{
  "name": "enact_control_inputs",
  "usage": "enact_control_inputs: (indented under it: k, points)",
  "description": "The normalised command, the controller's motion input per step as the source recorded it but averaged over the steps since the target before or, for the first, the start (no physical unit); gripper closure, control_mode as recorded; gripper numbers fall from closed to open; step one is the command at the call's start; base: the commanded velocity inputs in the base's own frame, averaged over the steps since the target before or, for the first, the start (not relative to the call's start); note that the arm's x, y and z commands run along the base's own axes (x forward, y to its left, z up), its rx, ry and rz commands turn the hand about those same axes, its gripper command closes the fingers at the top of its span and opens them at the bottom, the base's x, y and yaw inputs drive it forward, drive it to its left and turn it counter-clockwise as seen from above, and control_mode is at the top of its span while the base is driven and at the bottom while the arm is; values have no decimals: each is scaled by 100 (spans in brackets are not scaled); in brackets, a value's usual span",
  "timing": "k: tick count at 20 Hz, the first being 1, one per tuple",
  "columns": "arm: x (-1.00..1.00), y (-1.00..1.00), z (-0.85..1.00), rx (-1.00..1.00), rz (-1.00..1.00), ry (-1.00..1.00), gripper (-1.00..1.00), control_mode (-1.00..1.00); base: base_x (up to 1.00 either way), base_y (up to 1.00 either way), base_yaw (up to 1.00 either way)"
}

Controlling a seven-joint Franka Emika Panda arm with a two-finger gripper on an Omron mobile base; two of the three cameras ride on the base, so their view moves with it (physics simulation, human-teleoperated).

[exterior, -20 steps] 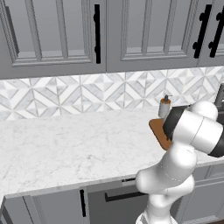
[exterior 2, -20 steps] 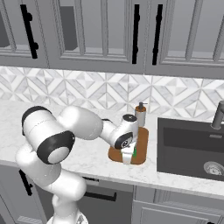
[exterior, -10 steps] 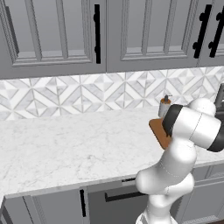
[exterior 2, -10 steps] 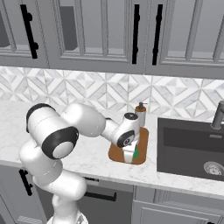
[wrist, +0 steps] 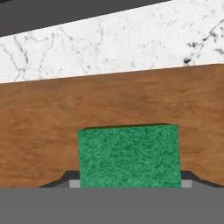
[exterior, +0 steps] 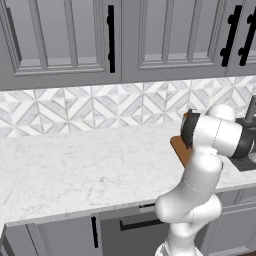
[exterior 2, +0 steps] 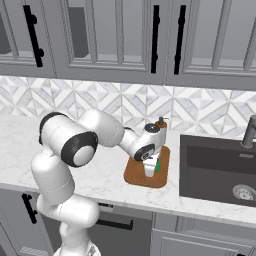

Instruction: Pick up the sponge from the counter and clean the cutting board by briefly scrubbing or pressing down on the cutting board. Once finished, release the sponge.

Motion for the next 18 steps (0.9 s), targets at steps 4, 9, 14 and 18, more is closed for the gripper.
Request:
enact_control_inputs:
  k: [4, 9, 14, 18]
  points:
    - [56, 0, 0, 0, 0, -6, 100, -100, 0, 0, 0]
    - [55, 0, 0, 0, 0, -1, 100, -100, 0, 0, 0]
    - [51, -5, 0, 0, 0, 0, 100, -100, 0, 0, 0]
    - [24, -8, -1, 0, 0, 0, 100, -100, 0, 0, 0]
